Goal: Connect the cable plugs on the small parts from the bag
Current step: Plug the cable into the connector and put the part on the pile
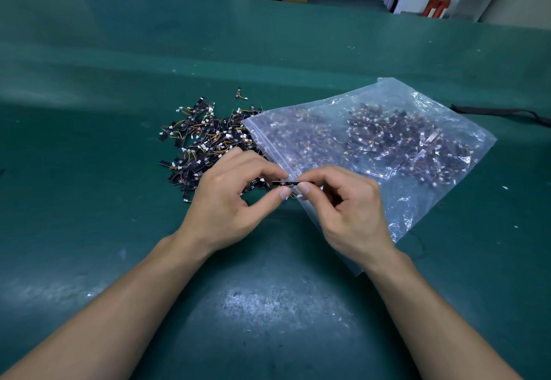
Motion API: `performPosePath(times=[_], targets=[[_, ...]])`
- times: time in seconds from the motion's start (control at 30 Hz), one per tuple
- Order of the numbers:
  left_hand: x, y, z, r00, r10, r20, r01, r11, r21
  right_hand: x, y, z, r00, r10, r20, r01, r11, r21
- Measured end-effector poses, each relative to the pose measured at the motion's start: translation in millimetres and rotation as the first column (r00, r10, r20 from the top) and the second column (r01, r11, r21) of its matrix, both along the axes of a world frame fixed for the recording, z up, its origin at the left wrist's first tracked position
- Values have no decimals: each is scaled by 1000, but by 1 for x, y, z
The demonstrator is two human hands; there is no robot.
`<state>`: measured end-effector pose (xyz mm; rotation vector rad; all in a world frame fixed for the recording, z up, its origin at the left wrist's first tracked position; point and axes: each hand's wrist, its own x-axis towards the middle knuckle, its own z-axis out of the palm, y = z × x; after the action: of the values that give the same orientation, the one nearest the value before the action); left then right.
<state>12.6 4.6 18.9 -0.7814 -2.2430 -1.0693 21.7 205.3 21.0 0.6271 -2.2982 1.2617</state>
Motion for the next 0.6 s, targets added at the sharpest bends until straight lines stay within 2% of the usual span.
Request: performPosePath(times=[0.37,0.6], targets=[[-1,-1,3,993,-2,-115,5,1000,27,1,1,-1,998,29,-49,-30,999,-36],[0,0,2,996,-2,-84,6,999,42,-3,4,-3,996,22,-86,-24,999,-32]])
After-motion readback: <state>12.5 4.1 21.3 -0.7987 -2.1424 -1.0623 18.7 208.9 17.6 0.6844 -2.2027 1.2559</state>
